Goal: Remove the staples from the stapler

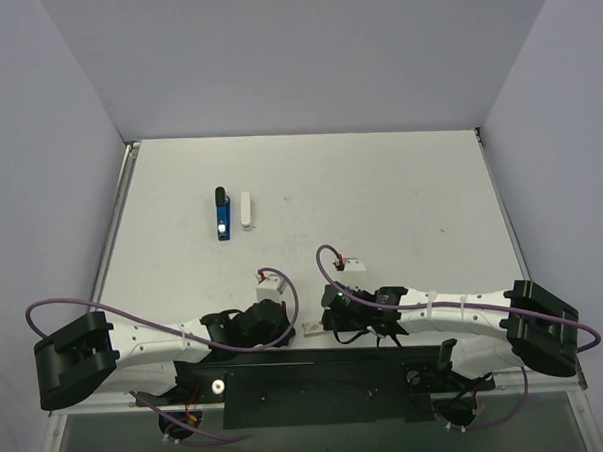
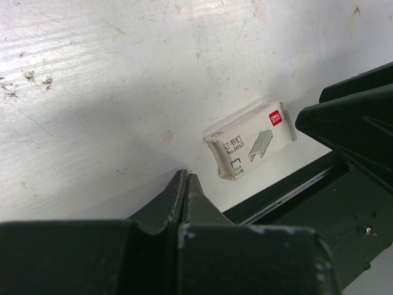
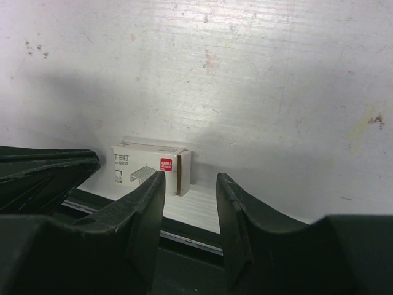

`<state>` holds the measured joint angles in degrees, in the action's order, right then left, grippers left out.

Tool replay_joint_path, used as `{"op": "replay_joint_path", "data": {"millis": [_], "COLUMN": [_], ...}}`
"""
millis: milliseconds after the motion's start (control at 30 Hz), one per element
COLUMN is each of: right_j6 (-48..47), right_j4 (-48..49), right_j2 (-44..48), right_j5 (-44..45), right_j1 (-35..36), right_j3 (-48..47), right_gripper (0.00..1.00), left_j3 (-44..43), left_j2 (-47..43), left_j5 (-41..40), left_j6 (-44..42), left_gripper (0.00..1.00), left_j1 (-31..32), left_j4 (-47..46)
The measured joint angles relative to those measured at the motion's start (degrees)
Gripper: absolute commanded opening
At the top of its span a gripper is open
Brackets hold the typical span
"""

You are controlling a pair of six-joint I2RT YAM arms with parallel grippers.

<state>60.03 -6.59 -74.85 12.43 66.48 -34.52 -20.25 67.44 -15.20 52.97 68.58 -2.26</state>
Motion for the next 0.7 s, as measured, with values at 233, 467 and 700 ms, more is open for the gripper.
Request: {"op": "replay_joint_path", "data": {"millis": [233, 467, 700], "right_j6": [0.07, 0.44, 0.66], "right_j4": [5.27, 8.66, 9.99], "right_j2": [0.48, -0.13, -0.15], "right_j5": [-2.69, -4.57, -5.44], "right_j1": [0.00, 0.00, 0.00], "right_j3": [1.77, 2.84, 2.95], "right_gripper": [0.40, 0.41, 0.41], "left_j3": [-0.04, -0.26, -0.46], "left_j2": [1.16, 2.21, 2.86], "left_j5": [-0.02, 0.00, 0.00], "left_j6": [0.35, 0.44, 0.46], "left_gripper": [0.00, 0.00, 0.00], "left_j1": [0.00, 0.00, 0.00], "left_j4": [-0.61, -1.90, -2.67]}}
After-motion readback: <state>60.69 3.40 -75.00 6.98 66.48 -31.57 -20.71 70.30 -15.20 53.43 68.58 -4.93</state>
